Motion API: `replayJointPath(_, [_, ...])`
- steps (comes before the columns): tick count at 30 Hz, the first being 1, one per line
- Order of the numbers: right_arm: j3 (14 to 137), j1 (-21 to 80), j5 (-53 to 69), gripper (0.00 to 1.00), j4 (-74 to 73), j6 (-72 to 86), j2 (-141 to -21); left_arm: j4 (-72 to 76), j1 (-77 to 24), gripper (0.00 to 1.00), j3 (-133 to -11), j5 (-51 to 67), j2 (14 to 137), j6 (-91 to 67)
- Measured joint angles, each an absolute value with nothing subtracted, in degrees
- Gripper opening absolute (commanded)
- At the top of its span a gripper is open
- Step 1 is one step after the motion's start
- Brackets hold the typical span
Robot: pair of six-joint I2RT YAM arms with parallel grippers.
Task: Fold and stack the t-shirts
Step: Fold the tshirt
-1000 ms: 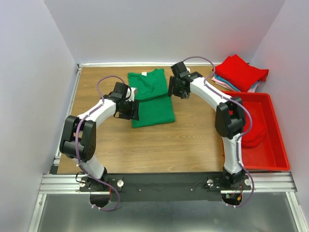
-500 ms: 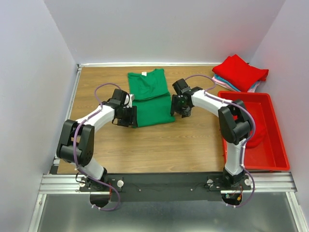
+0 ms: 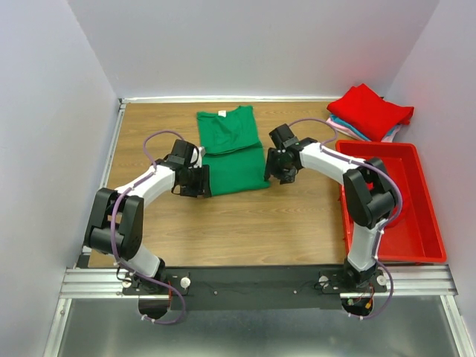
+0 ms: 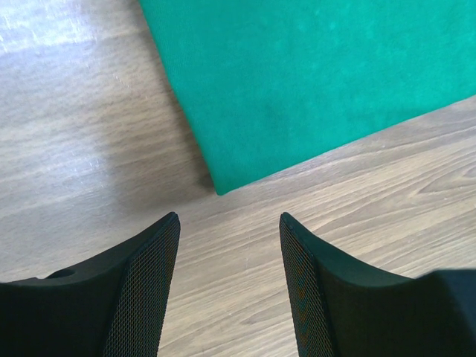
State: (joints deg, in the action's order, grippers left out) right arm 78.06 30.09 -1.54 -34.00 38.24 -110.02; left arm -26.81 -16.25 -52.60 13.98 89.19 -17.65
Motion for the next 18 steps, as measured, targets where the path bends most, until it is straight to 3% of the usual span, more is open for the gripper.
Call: replayJointPath(18, [75.6, 30.4, 0.8, 0.55, -33.8, 39.0, -110.5, -26.4, -16.3, 0.64, -52.0, 13.3, 89.2, -19.0])
